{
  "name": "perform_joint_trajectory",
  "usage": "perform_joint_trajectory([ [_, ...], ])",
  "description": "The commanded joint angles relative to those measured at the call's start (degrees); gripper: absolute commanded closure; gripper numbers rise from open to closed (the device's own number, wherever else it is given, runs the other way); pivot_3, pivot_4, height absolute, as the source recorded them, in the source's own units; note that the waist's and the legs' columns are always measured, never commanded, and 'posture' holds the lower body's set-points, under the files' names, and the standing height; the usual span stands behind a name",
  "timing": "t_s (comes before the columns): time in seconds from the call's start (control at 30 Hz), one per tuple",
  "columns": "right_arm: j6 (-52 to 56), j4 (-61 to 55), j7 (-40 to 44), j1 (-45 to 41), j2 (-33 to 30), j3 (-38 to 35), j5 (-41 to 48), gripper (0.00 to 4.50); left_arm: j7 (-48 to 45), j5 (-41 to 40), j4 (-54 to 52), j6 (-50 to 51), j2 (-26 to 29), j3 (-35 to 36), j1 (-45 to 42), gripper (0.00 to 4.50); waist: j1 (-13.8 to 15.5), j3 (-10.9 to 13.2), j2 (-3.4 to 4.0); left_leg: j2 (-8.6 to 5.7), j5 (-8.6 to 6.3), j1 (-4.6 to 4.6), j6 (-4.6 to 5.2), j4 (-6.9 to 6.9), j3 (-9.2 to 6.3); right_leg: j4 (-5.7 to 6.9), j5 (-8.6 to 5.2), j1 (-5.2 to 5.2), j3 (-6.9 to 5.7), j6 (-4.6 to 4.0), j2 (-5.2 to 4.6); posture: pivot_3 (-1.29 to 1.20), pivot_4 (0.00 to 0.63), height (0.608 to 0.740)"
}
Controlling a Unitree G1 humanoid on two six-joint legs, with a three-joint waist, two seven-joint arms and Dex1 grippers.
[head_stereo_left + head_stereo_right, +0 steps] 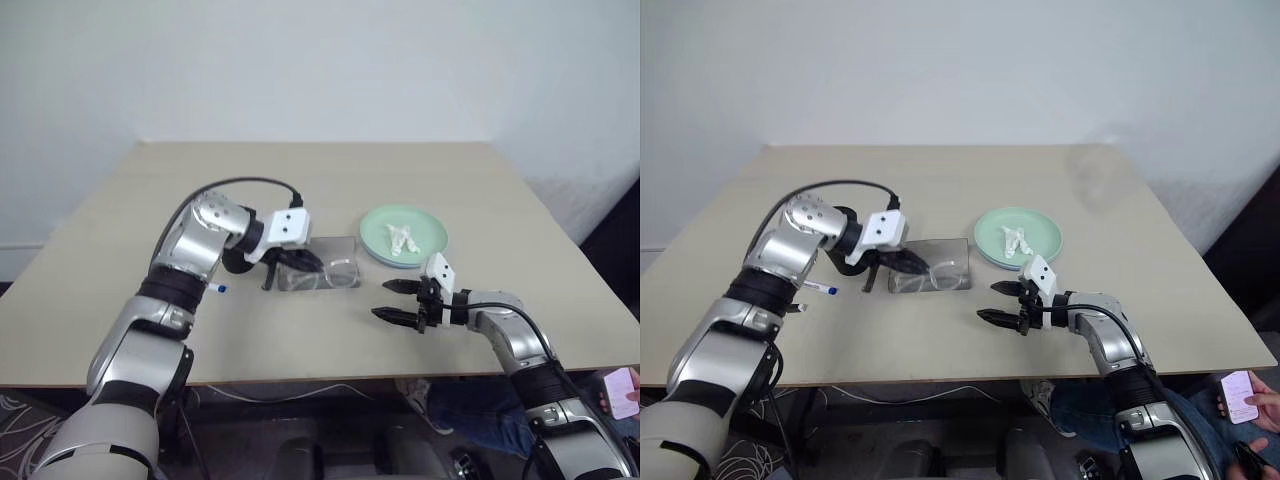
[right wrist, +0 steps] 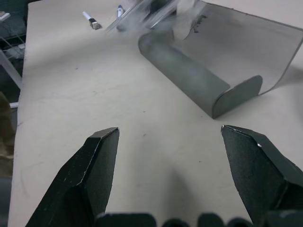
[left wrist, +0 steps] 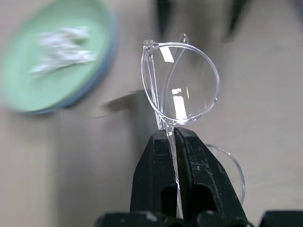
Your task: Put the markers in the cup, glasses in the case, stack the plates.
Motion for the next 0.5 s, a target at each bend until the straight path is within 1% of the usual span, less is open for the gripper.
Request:
perform_joint_trajectory([
  [0.03,-0.75,-1.80,0.00,-1.44,0.07,-0.38,0.59,0.75,6.47,3.97,7.10,-6.70,-1.18,0.06,-4.37,4.48,-0.02,0.00,0.00,0.00,0.00,0.00,0.00,0.00,0.01,0.00,0.00,0.00,0.00,0.01,0.00,0.00,0.000,0.721],
  [0.2,-1.14,-2.20,-1.04,-0.91,0.82,0.01,0.41,0.75,15.18,10.72,17.56,-15.31,-3.79,-2.62,-7.33,4.48,-0.03,0.00,0.00,0.00,-0.01,-0.04,0.00,-0.01,0.01,0.00,0.01,-0.04,-0.01,0.02,0.00,0.00,0.000,0.721],
  [0.33,-1.36,-2.54,-1.85,-0.27,1.10,-0.15,0.43,0.75,18.61,13.64,22.02,-19.11,-5.24,-3.47,-8.06,4.48,-0.02,0.00,-0.01,0.00,-0.01,-0.08,0.00,-0.01,0.01,0.01,0.01,-0.06,-0.03,0.02,0.00,0.00,0.000,0.721],
  [0.5,-1.20,-3.61,-2.75,0.86,1.01,-0.31,0.67,0.75,24.62,18.08,26.04,-21.54,-6.32,-5.18,-8.79,4.48,-0.02,0.00,-0.04,0.00,-0.01,-0.11,-0.01,0.00,0.01,0.00,0.02,-0.07,-0.04,0.03,-0.01,0.00,0.000,0.721],
])
